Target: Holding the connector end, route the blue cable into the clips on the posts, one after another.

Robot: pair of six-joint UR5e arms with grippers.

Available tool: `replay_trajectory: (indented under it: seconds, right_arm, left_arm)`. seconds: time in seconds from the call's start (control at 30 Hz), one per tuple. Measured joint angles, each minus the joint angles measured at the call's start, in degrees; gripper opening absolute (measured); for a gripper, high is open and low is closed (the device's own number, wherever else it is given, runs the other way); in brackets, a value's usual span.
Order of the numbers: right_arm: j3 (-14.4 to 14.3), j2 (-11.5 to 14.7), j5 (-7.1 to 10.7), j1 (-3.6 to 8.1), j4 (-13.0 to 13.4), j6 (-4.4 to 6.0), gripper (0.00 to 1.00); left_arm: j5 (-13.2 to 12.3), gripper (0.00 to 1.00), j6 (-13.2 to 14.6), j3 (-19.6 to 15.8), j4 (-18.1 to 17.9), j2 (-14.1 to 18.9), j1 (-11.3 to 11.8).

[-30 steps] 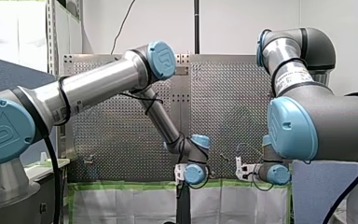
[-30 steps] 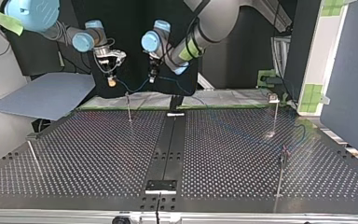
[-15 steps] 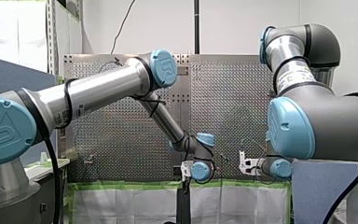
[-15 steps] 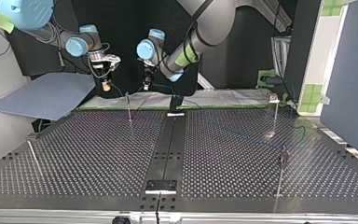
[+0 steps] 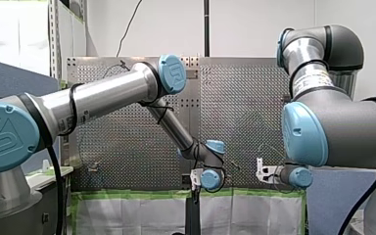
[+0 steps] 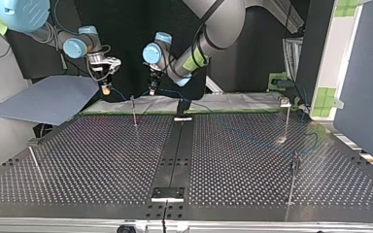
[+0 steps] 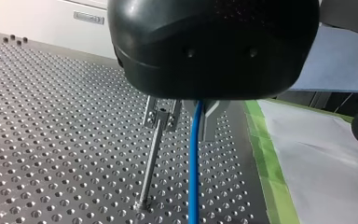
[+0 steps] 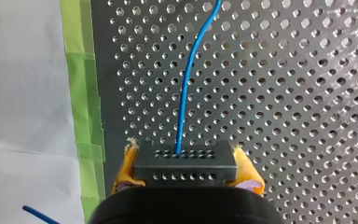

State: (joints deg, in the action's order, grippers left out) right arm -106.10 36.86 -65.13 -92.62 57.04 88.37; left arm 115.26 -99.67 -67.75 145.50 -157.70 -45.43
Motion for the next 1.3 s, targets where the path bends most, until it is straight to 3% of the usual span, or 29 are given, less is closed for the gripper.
replay_trajectory:
  seconds: [0.23, 0.57, 0.87, 1.3]
  right_arm:
    - [0.01, -0.32, 0.34, 1.13, 0.77, 0.79, 0.00]
    - [0.09, -1.39, 1.26, 2.90, 3.51, 2.93, 0.00]
    - [0.06, -1.57, 1.82, 3.49, 4.12, 3.64, 0.00]
    - [0.18, -1.62, 2.40, 3.72, 4.18, 3.64, 0.00]
  left_arm:
    - [-0.57, 0.01, 0.00, 0.01, -0.23, -0.01, -0.22]
    - [-1.74, 0.01, -0.05, 0.01, -0.65, -0.07, -0.22]
    - [-2.91, 0.01, -0.70, 1.64, -0.70, -1.06, -0.45]
    - [-2.71, 0.01, -3.76, 6.65, -0.88, -3.22, -0.34]
